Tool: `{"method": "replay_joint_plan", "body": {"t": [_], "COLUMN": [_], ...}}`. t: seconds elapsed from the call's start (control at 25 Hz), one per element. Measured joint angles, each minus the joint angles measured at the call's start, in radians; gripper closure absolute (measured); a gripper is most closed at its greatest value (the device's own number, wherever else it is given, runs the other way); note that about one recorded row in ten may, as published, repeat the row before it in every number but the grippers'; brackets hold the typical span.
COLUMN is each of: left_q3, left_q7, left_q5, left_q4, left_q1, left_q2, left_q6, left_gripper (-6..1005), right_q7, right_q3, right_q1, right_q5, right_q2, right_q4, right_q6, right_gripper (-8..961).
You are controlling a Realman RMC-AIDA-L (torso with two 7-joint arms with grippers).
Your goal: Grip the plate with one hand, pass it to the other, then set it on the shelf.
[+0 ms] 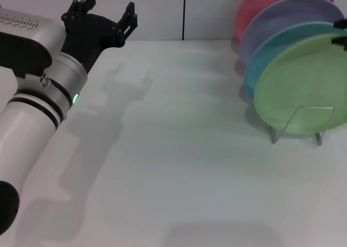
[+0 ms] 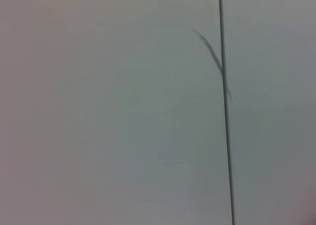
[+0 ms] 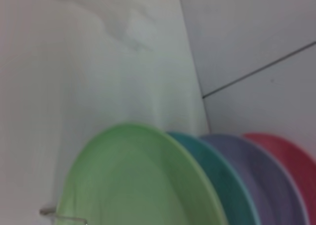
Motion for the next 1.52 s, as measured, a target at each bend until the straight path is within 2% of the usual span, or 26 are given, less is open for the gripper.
{"method": "replay_joint_plan", "body": {"t": [0.32, 0.52, 0.68, 0.92, 1.0, 1.04, 1.12, 1.16, 1.2, 1.28, 1.32, 1.36, 1.4, 1.44, 1.48, 1.52], "left_q3": [0.001, 0.000, -0.005, -0.007, -0.006, -0.007, -0.009, -0.009, -0.009, -0.008, -0.007, -0.007, -0.007, -0.006, -0.004, -0.001], "left_q7": [-0.018, -0.027, -0.027, -0.026, -0.022, -0.019, -0.017, -0.017, -0.017, -0.022, -0.030, -0.051, -0.051, -0.063, -0.071, -0.075], "left_q5": [0.000, 0.000, 0.000, 0.004, 0.007, 0.008, 0.009, 0.009, 0.009, 0.008, 0.006, 0.005, 0.005, 0.006, 0.007, 0.007], "left_q4": [0.056, 0.084, 0.100, 0.107, 0.104, 0.103, 0.107, 0.121, 0.121, 0.153, 0.175, 0.199, 0.199, 0.208, 0.221, 0.237], "left_q1": [-0.055, -0.073, -0.080, -0.081, -0.075, -0.072, -0.065, -0.053, -0.053, -0.045, -0.046, -0.041, -0.041, -0.033, -0.027, -0.022], "left_q2": [-0.001, 0.000, 0.000, 0.004, 0.003, 0.004, 0.004, 0.004, 0.004, 0.003, 0.002, 0.003, 0.003, 0.003, 0.003, 0.003], "left_q6": [-0.001, -0.001, -0.001, 0.002, 0.006, 0.011, 0.036, 0.083, 0.083, 0.142, 0.166, 0.200, 0.200, 0.219, 0.250, 0.279], "left_gripper": [206, 206, 206, 206, 206, 206, 206, 206, 206, 206, 206, 206, 206, 206, 206, 206], "right_q7": [0.059, 0.110, 0.164, 0.266, 0.325, 0.325, 0.348, 0.336, 0.336, 0.265, 0.189, -0.003, -0.003, -0.116, -0.266, -0.365], "right_q3": [-0.010, -0.016, -0.010, 0.055, 0.115, 0.115, 0.216, 0.337, 0.337, 0.407, 0.426, 0.422, 0.422, 0.417, 0.412, 0.428], "right_q1": [-0.004, -0.012, -0.023, -0.018, -0.037, -0.037, -0.079, -0.162, -0.162, -0.267, -0.334, -0.440, -0.440, -0.479, -0.511, -0.518], "right_q5": [-0.010, 0.005, 0.079, 0.259, 0.365, 0.365, 0.500, 0.708, 0.708, 0.971, 1.148, 1.452, 1.452, 1.603, 1.779, 1.911], "right_q2": [0.000, 0.000, 0.000, -0.002, -0.001, -0.001, 0.000, 0.000, 0.000, 0.000, -0.001, -0.004, -0.004, -0.007, -0.011, -0.016], "right_q4": [0.031, 0.032, -0.019, -0.151, -0.215, -0.215, -0.216, -0.164, -0.164, -0.052, 0.047, 0.275, 0.275, 0.396, 0.572, 0.711], "right_q6": [-0.016, -0.066, -0.093, -0.099, -0.019, -0.019, 0.130, 0.279, 0.279, 0.382, 0.418, 0.424, 0.424, 0.400, 0.354, 0.287], "right_gripper": [709, 522, 376, 374, 374, 374, 373, 373, 373, 372, 372, 371, 371, 371, 371, 370]}}
